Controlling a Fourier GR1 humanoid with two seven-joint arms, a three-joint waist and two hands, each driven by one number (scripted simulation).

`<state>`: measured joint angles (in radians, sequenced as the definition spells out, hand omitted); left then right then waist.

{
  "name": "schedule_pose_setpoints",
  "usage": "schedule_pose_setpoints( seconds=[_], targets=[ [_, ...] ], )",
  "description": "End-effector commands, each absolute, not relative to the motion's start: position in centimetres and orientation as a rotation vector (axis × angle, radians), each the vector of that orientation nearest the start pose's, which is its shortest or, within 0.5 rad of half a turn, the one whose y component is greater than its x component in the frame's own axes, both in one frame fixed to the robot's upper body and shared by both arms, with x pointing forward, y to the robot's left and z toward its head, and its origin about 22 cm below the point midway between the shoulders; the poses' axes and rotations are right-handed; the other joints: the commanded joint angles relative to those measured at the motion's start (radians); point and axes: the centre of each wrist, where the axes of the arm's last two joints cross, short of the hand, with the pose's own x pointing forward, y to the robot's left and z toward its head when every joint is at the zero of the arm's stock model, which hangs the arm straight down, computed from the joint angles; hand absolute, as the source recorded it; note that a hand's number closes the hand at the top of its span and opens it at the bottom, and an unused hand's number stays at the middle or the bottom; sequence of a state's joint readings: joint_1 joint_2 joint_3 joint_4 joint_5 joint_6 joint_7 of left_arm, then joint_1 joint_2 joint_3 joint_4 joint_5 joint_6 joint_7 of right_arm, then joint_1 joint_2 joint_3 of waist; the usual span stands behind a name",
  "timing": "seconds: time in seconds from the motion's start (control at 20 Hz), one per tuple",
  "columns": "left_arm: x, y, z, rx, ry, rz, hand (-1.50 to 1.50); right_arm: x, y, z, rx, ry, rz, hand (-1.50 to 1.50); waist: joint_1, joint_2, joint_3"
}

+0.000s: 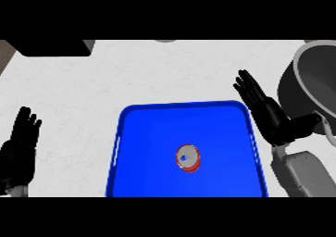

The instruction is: Pick the can from the tray and place it in the pot

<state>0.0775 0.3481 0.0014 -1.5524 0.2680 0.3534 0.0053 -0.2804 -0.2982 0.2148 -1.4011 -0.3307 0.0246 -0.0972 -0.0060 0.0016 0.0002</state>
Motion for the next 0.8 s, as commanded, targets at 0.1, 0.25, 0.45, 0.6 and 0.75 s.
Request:
schedule_pose_setpoints(
  seconds=[0.1, 0.25, 0.45, 0.6, 0.75],
  targets=[
    [25.3, 29.0, 4.0, 0.261, -1.653, 0.128, 0.0, 33.8, -19.0, 10.3, 0.602, -1.715, 0.61, 1.5, 0.042, 0.007, 0.001],
    [27.3, 27.5, 7.9, 0.162, -1.822, 0.024, 0.0, 34.3, -15.5, 13.9, 0.893, -1.743, 0.865, 1.5, 0.092, 0.018, 0.004],
    [28.8, 26.0, 7.7, 0.069, -1.793, 0.028, 0.0, 37.3, -21.1, 15.2, 0.472, -1.853, 1.164, -1.5, 0.051, 0.031, 0.002],
    [29.6, 26.4, 8.8, 0.076, -1.798, 0.034, 0.0, 37.4, -22.1, 15.6, 0.627, -1.942, 1.293, -1.5, 0.047, 0.028, 0.004],
    [29.4, 26.3, 9.0, 0.091, -1.796, 0.023, 0.0, 37.8, -24.1, 15.6, 0.693, -1.959, 1.401, -1.5, 0.043, 0.015, 0.003]
  ],
)
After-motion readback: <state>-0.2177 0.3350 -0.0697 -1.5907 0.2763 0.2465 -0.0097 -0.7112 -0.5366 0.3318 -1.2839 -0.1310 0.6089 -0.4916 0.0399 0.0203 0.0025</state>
